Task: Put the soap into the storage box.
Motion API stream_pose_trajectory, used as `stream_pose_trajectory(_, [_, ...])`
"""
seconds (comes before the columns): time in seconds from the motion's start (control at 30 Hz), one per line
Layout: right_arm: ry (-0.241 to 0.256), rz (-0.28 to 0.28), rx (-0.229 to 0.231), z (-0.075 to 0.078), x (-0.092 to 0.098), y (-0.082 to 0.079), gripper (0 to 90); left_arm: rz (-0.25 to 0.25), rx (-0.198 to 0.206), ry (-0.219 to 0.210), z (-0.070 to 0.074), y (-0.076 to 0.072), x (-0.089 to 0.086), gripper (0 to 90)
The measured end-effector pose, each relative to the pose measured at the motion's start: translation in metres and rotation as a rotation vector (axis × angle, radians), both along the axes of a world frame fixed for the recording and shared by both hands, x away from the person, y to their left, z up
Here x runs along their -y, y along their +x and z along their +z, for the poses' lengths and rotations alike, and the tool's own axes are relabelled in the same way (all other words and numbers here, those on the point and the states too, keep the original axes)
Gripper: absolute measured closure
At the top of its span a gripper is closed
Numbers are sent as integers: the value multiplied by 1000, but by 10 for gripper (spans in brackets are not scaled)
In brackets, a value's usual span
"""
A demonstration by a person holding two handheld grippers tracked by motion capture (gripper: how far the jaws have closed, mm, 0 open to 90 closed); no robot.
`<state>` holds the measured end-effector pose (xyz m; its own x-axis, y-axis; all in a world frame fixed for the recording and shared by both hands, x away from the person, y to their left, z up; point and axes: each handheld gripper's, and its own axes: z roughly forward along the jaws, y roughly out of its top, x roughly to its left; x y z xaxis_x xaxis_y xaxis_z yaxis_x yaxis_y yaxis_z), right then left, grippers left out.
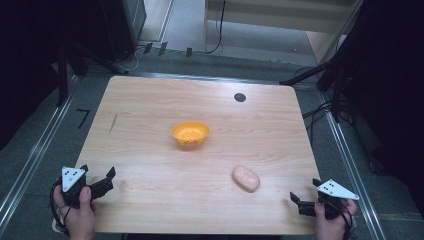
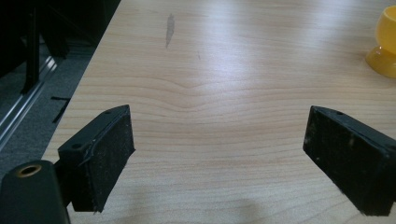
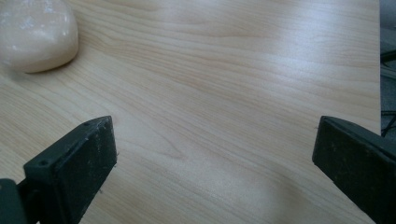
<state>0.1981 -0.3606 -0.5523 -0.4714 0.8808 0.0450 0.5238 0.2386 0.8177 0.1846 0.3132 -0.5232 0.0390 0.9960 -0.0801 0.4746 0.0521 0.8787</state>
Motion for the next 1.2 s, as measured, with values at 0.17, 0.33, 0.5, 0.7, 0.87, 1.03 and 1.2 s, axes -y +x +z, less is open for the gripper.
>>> stream_pose_trajectory(0.17, [46, 28, 33, 1, 4, -4, 78, 1, 3, 7, 0, 0, 1, 90])
stream_pose_trajectory(0.33, [48, 40, 1, 1, 3, -4, 117, 29, 10, 13, 0, 0, 1, 90])
stream_pose_trajectory(0.5, [-11, 72, -38, 6, -4, -1, 117, 24, 17, 20, 0, 0, 2, 90])
stream_pose_trajectory(0.7, [-88, 171, -118, 15, -22, 6, 137, 12, 14, 14, 0, 0, 1, 90])
stream_pose_trajectory(0.87, [-90, 223, -160, 19, -31, 13, 146, 6, 18, 6, 0, -1, 1, 90])
stream_pose_trajectory(1.03, [-125, 277, -196, 23, -44, 23, 144, 3, 22, 10, 0, 0, 2, 90])
stream_pose_trajectory(1.2, [-162, 303, -222, 30, -58, 33, 144, -2, 22, 23, 0, -1, 2, 90])
